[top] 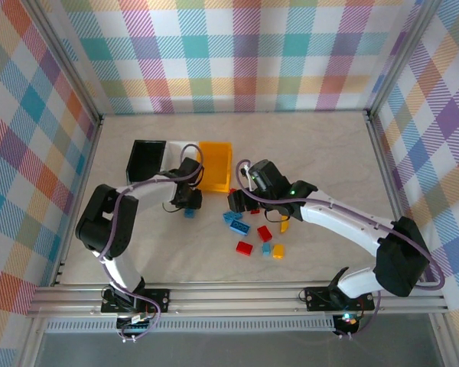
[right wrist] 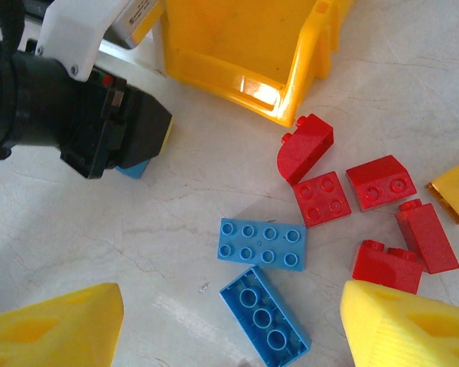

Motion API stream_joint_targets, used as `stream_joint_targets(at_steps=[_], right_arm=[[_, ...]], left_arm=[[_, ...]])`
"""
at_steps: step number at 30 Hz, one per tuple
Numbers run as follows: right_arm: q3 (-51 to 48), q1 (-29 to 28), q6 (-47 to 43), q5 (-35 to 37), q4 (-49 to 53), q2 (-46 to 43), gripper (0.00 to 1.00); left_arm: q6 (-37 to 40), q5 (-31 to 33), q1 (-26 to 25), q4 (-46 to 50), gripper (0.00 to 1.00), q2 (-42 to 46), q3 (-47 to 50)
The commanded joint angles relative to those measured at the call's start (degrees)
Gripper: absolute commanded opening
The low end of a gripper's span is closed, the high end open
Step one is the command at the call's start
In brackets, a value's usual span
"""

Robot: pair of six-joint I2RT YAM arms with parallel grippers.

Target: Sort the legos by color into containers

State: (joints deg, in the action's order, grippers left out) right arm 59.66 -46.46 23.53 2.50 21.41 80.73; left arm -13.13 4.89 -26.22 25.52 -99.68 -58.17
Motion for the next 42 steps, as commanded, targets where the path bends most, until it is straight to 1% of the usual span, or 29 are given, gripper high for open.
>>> stream_joint_targets(at_steps=[1,2,6,9,11,14,19,25,28,35,37,39,42], right_arm=[[-1.3,0.4,0.1,0.2,-0.1,-0.1,0.76],[-1.7,0.4,-0.2,0.5,0.5,0.1,0.78],[-3.5,0.4,-2.2,0.4,3.4,1.6,0.78],[-4.5,0.4,-5.1,-2.6,3.6,4.1,0.78],[-4.9,0.4,-7.5,-4.6,1.8,5.9,0.77],[-3.0,0.3,-12.5,-7.9,1.2,9.9,0.76],[0.4,0.0,-18.6,-8.2,0.6,15.6,0.76],[2.4,-0.1,-22.6,-9.1,0.6,19.9,0.75],[3.0,-0.3,-23.6,-9.9,0.9,21.6,0.74],[3.2,-1.1,-25.0,-9.5,2.6,23.6,0.73],[2.9,-1.3,-25.1,-9.2,2.6,23.6,0.72],[2.6,-1.7,-24.9,-8.4,2.4,23.7,0.71],[2.6,-2.5,-24.9,-7.1,2.1,23.9,0.67]], left_arm=[[-2.5,-2.0,-0.8,4.6,0.34,4.7,1.3],[-2.8,-2.2,-0.8,5.2,0.34,6.2,1.6],[-4.3,-3.1,-0.8,7.9,0.34,12.8,1.7],[-5.2,-4.7,-0.8,8.7,0.34,17.2,0.1],[-5.3,-5.2,-0.9,9.4,0.35,17.6,-3.0],[-4.5,-5.8,-0.9,10.9,0.35,14.0,-9.8],[-2.0,-4.7,-1.3,11.3,0.35,3.8,-21.4],[-0.2,-4.4,-1.4,12.4,0.35,-7.9,-32.4],[0.4,-4.0,-1.4,13.5,0.37,-13.0,-37.0],[0.7,-4.1,-1.4,15.8,0.43,-19.8,-43.3],[0.7,-4.1,-1.4,16.4,0.49,-20.8,-44.3],[0.6,-4.2,-1.4,16.9,0.56,-21.4,-45.0],[0.3,-4.4,-1.4,17.1,0.58,-20.7,-44.9]])
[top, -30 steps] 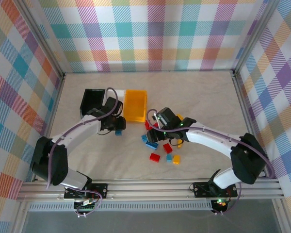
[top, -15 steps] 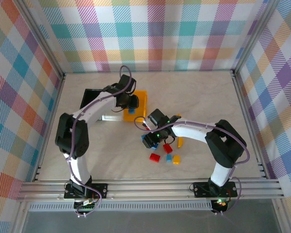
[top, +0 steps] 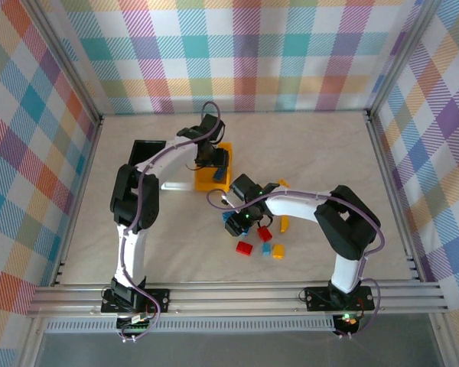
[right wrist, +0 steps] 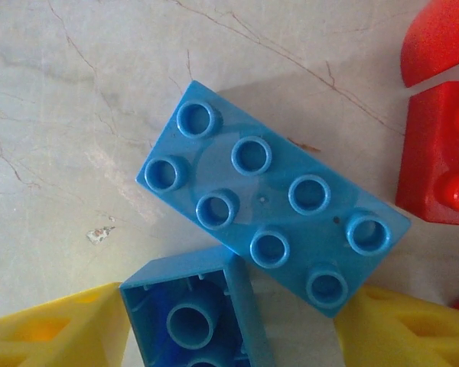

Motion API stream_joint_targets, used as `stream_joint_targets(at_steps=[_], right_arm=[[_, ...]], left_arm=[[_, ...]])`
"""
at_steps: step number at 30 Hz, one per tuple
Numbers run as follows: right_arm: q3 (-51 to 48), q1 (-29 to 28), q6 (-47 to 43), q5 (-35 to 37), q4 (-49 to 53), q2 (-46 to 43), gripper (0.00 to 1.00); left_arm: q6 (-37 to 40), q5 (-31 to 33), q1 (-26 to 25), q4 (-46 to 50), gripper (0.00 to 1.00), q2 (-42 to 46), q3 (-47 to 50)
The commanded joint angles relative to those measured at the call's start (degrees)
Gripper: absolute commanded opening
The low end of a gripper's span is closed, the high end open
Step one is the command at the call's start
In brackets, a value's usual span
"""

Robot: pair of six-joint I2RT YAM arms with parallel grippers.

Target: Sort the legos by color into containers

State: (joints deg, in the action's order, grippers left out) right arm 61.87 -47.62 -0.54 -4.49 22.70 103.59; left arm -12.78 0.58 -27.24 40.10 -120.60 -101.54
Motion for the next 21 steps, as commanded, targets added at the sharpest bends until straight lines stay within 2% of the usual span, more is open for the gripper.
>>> stream_joint_targets(at_steps=[1,8,15,21], right_arm=[[0.4,-1.6,-1.0,0.3,0.6,1.0,0.65],[-0.2,-4.7,-3.0,6.4,0.2,1.5,0.57],[-0.8,-5.3,-2.3,10.6,-2.0,0.6,0.38],[-1.8,-5.3,-3.0,11.8,-4.2,-2.2,0.31]], left_arm=[[-0.1,-0.4,-0.4,2.8,0.58,0.8,-1.4],[-0.8,-1.5,-0.6,3.5,0.64,11.4,3.9],[-3.0,-1.8,-0.7,0.8,0.68,26.9,20.3],[-4.6,-0.6,-0.7,0.5,0.7,36.8,30.6]])
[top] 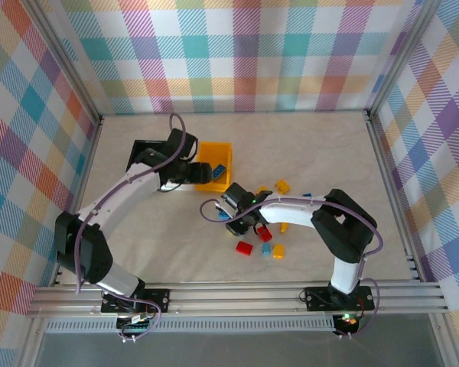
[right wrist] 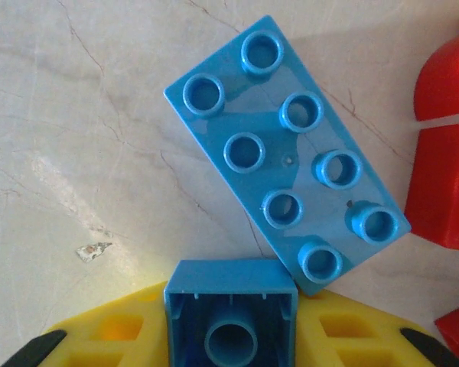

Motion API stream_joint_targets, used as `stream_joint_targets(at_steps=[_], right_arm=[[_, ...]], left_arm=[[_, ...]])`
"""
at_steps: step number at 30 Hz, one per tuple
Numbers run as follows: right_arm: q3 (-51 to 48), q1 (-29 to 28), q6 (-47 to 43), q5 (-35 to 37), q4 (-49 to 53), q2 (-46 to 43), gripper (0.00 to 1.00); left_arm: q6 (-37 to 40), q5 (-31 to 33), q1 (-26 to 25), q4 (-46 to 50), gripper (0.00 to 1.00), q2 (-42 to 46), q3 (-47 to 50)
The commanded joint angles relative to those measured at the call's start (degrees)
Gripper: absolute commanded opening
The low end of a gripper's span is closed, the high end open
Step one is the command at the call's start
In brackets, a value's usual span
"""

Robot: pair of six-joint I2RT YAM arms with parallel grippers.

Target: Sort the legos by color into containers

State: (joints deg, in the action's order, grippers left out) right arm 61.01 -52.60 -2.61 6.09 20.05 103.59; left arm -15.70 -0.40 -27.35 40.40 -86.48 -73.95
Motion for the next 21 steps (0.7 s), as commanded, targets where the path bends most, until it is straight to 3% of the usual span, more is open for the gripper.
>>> stream_joint_targets(at_steps=[1,7,14,21], right_arm=[[-1.1,-0.3,-1.1,1.3,-1.6,-2.7,0.31],[-1.0,-0.2,-0.3,1.1,0.5,-8.3,0.3],[3.1,1.9,4.6,-4.3,1.3,-17.7,0.32],[21.1,6.1,8.1,-6.4,3.7,-3.9,0.33]], left_arm=[[-1.7,0.5,-0.6,0.3,0.7,3.6,3.8],[-2.8,1.7,-0.6,0.5,0.71,8.8,7.5],[-5.7,4.3,-0.4,-1.2,0.74,17.0,14.5],[-8.5,1.9,-0.6,-2.3,0.74,23.1,21.5]])
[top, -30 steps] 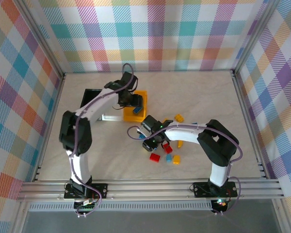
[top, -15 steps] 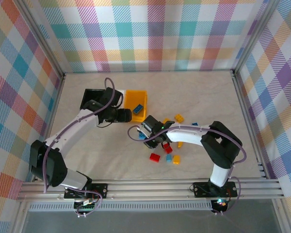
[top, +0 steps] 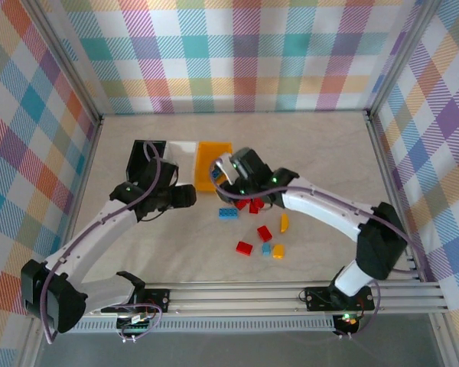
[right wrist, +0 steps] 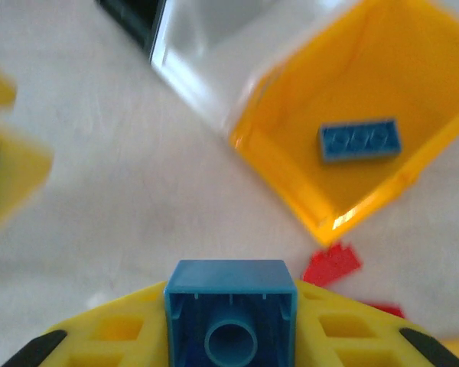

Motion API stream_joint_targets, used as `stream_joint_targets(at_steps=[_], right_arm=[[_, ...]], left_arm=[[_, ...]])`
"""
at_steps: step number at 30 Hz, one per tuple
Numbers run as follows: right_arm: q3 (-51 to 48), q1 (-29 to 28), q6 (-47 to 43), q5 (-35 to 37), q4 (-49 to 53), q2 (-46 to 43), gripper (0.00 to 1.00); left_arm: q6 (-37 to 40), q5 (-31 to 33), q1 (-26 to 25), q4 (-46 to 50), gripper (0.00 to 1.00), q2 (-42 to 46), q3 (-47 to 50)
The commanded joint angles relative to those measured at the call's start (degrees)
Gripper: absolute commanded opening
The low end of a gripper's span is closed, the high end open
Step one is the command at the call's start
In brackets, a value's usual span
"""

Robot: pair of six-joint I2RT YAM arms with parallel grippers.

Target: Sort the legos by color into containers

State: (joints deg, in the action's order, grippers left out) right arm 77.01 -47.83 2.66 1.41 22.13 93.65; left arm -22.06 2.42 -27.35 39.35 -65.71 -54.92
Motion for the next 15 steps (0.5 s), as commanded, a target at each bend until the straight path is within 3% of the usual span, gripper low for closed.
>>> stream_joint_targets(at_steps=[1,7,12,15], right_arm=[[7.8,1.8,3.3,-1.8,2.1,8.4,0.33],[22.8,3.9,4.9,-2.1,5.4,23.1,0.33],[27.9,5.4,6.1,-3.9,5.2,29.4,0.33],[28.9,6.0,6.2,-5.4,5.4,30.4,0.41]], left_arm=[[-2.3,-1.5,-0.6,-1.4,0.74,3.1,3.2],[-3.1,-4.7,-3.9,-2.4,0.75,6.0,8.3],[-4.9,-3.6,-9.8,-4.3,0.76,8.3,12.9],[-6.0,-3.7,-11.9,-6.3,0.78,9.6,15.4]])
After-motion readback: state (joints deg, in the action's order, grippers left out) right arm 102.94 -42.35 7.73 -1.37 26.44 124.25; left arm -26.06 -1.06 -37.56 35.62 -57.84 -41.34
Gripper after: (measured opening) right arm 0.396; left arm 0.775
